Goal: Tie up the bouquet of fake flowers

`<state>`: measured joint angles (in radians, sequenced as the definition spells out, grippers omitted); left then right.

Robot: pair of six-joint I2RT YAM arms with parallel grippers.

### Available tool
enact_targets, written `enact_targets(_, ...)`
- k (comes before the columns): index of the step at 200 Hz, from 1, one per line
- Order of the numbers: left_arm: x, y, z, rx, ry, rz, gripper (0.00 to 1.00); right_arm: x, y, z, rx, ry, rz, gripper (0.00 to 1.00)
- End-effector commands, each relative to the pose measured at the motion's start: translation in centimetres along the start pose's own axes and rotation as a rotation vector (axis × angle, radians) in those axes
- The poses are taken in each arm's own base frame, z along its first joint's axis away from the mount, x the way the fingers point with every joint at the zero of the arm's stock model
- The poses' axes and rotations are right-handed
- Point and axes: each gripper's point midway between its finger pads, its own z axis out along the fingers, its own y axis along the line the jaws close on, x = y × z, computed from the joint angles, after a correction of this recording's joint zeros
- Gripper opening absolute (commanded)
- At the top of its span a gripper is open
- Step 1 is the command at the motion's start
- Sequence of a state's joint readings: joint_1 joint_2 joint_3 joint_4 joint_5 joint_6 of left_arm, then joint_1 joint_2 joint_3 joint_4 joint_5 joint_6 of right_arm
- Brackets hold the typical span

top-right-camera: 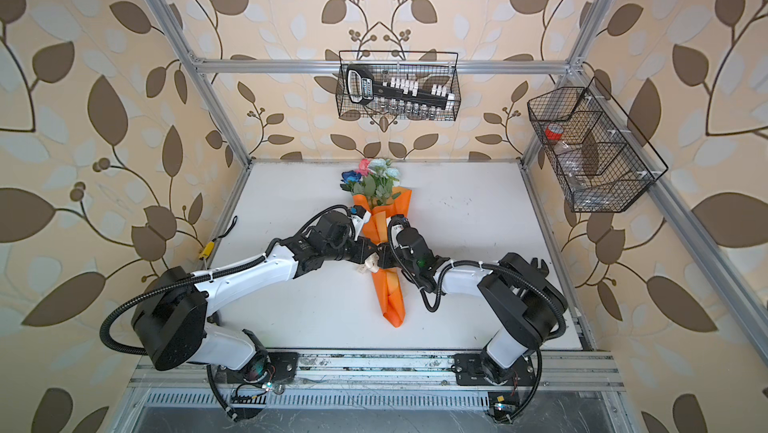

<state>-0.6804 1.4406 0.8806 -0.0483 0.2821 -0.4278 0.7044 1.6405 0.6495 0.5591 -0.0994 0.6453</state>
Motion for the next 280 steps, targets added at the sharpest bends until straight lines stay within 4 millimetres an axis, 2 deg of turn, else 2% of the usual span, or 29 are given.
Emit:
enact_targets(1,-0.9,-2.1,-0.4,0.102,-0.033,-0.038,0.0,-0.9,0.0,0.3,-0.035,-0.09,-0.024,0.0)
enact_targets(20,-0.6,-2.2,-0.2,0.116,-0.02,-0.061,0.0,-1.3,-0.2,0.3,-0.038,-0.141,-0.025,0.0)
enact_targets(41,-0.1,-1.9,0.0,0.109,-0.01,-0.091,0.0,-2.2,0.4,0.0,-0.09,-0.226,-0.034,0.0)
enact_targets(68,0.4,-0.5,0.1,0.05,-0.008,-0.154,0.01,-3.4,1.4,-0.2,-0.164,-0.309,-0.043,0.0)
enact_targets(74,1.1,0.4,0.9,0.027,0.015,-0.181,0.01,-3.3,1.6,0.1,-0.182,-0.315,-0.04,0.0)
enact_targets(93,1.2,1.3,1.2,0.03,0.02,-0.242,0.04,-3.2,1.6,0.6,-0.206,-0.33,-0.023,0.0)
enact_targets(109,1.2,1.7,1.2,0.054,0.025,-0.293,0.19,-2.8,1.2,1.3,-0.21,-0.325,-0.004,0.0)
enact_targets(133,1.0,1.9,1.0,0.087,0.008,-0.313,0.29,-2.2,0.9,1.9,-0.226,-0.314,0.029,0.0)
enact_targets(156,0.4,2.1,0.2,0.092,-0.016,-0.319,0.48,-1.8,0.6,2.4,-0.229,-0.305,0.041,0.0)
enact_targets(168,0.4,2.6,0.1,0.081,-0.012,-0.33,0.52,-1.9,0.4,2.6,-0.222,-0.308,0.044,0.0)
enact_targets(172,-0.2,2.1,-0.7,0.095,-0.037,-0.322,0.52,-1.9,0.3,2.7,-0.218,-0.308,0.044,0.0)
enact_targets(194,-0.7,2.7,-1.5,0.072,-0.057,-0.337,0.55,-1.6,0.0,3.4,-0.209,-0.303,0.05,0.0)
enact_targets(222,-1.8,5.1,-3.0,-0.056,-0.117,-0.364,0.54,-1.4,0.0,3.9,-0.213,-0.295,0.053,0.0)
enact_targets(245,-2.6,8.3,-4.1,-0.222,-0.146,-0.369,0.49,-1.5,0.1,4.1,-0.218,-0.293,0.051,0.0)
enact_targets(263,-2.9,9.7,-3.3,-0.237,-0.12,-0.357,0.38,-1.4,0.2,4.1,-0.223,-0.288,0.05,0.0)
enact_targets(270,-3.2,9.5,-3.0,-0.216,-0.109,-0.337,0.33,-1.4,0.2,4.1,-0.226,-0.288,0.053,0.0)
enact_targets(280,-2.8,9.6,-1.4,-0.188,-0.054,-0.305,0.28,-1.4,0.3,4.1,-0.23,-0.286,0.053,0.0)
